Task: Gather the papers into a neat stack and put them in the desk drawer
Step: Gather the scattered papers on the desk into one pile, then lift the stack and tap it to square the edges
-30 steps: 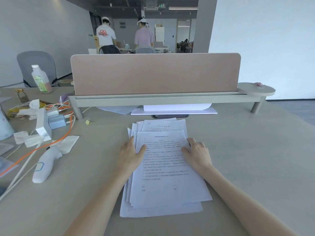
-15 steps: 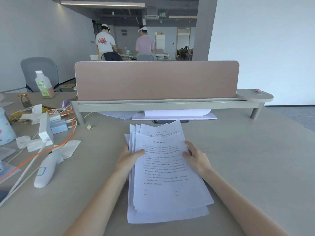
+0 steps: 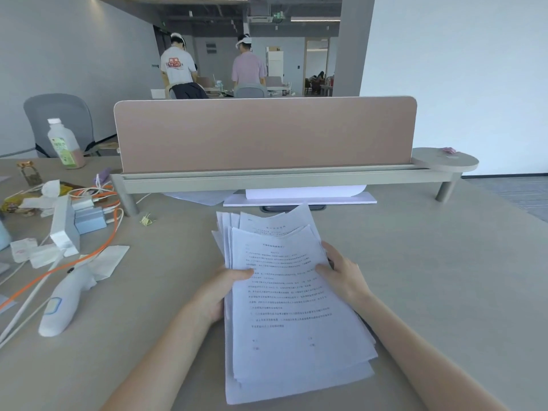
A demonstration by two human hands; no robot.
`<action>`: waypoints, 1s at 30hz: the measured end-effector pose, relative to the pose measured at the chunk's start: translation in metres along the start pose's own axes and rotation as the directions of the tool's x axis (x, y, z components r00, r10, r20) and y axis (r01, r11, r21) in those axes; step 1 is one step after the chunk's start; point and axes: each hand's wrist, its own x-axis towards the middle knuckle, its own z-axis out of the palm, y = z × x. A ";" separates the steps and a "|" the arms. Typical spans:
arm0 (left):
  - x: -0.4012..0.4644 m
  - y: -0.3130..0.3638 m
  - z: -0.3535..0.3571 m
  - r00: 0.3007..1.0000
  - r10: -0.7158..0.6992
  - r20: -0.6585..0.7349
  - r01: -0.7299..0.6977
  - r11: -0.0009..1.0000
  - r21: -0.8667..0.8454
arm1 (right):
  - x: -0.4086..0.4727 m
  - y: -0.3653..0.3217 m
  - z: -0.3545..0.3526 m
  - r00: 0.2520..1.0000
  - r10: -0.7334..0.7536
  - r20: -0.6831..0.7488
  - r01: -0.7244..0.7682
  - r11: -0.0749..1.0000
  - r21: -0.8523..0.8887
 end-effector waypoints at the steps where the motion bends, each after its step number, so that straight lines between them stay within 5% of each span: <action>1: 0.001 0.000 0.001 0.999 0.020 -0.028 -0.019 0.999 0.030 | 0.000 0.001 0.000 1.000 0.004 0.000 -0.004 1.000 -0.002; 10: -0.005 0.001 0.006 0.982 0.130 -0.136 -0.096 0.969 0.229 | -0.006 -0.004 -0.002 1.000 0.009 0.020 -0.009 1.000 0.005; 15: -0.021 0.027 0.007 0.967 0.239 -0.090 -0.234 0.970 0.071 | 0.003 0.004 -0.017 0.994 0.078 0.074 -0.104 0.886 0.451; 18: -0.040 0.053 0.014 0.939 0.342 -0.038 -0.341 0.940 0.020 | -0.007 -0.024 -0.044 0.991 0.055 0.121 -0.111 0.842 0.528; 26: -0.078 0.118 0.034 0.765 0.635 -0.107 -0.630 0.773 0.076 | -0.021 -0.098 -0.085 0.950 -0.121 -0.286 0.252 0.841 0.480; 30: -0.084 0.126 0.035 0.731 0.668 -0.139 -0.672 0.740 0.020 | -0.033 -0.119 -0.088 0.916 -0.193 -0.351 0.363 0.768 0.527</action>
